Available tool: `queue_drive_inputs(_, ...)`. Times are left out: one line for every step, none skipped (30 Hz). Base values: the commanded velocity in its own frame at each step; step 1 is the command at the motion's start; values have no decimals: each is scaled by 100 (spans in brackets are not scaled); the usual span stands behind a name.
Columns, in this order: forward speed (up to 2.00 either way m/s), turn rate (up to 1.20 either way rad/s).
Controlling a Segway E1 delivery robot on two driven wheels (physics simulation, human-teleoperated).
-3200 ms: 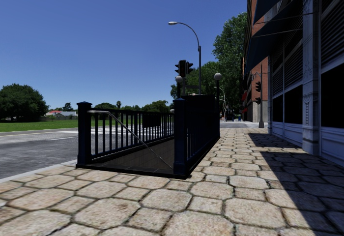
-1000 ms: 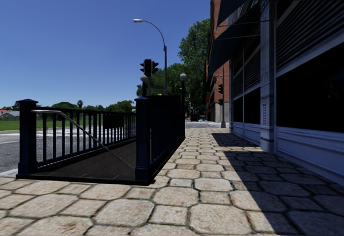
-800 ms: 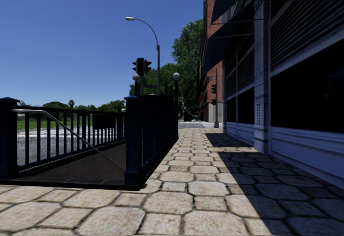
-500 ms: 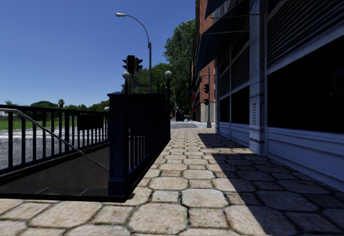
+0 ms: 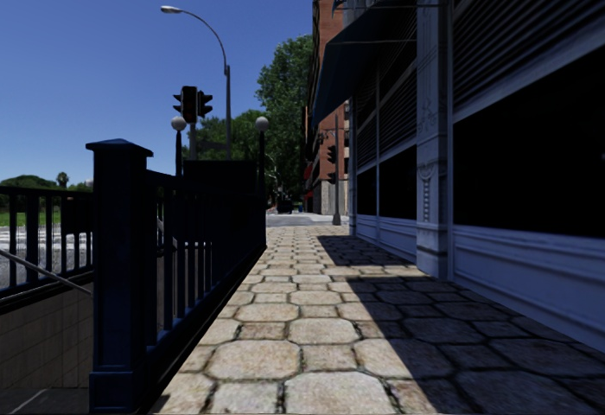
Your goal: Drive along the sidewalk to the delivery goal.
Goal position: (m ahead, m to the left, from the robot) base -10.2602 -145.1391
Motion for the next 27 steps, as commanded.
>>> queue_drive_inputs(138,-37)
queue_drive_inputs(143,-37)
queue_drive_inputs(146,-37)
queue_drive_inputs(146,-37)
queue_drive_inputs(156,-37)
queue_drive_inputs(173,-37)
queue_drive_inputs(173,-37)
queue_drive_inputs(180,-37)
queue_drive_inputs(190,-21)
queue_drive_inputs(200,0)
queue_drive_inputs(200,0)
queue_drive_inputs(200,0)
queue_drive_inputs(200,0)
queue_drive_inputs(200,0)
queue_drive_inputs(200,0)
queue_drive_inputs(200,0)
queue_drive_inputs(200,0)
queue_drive_inputs(200,0)
queue_drive_inputs(200,0)
queue_drive_inputs(200,0)
queue_drive_inputs(200,0)
queue_drive_inputs(200,0)
queue_drive_inputs(200,0)
queue_drive_inputs(200,0)
queue_drive_inputs(200,0)
queue_drive_inputs(200,6)
queue_drive_inputs(200,9)
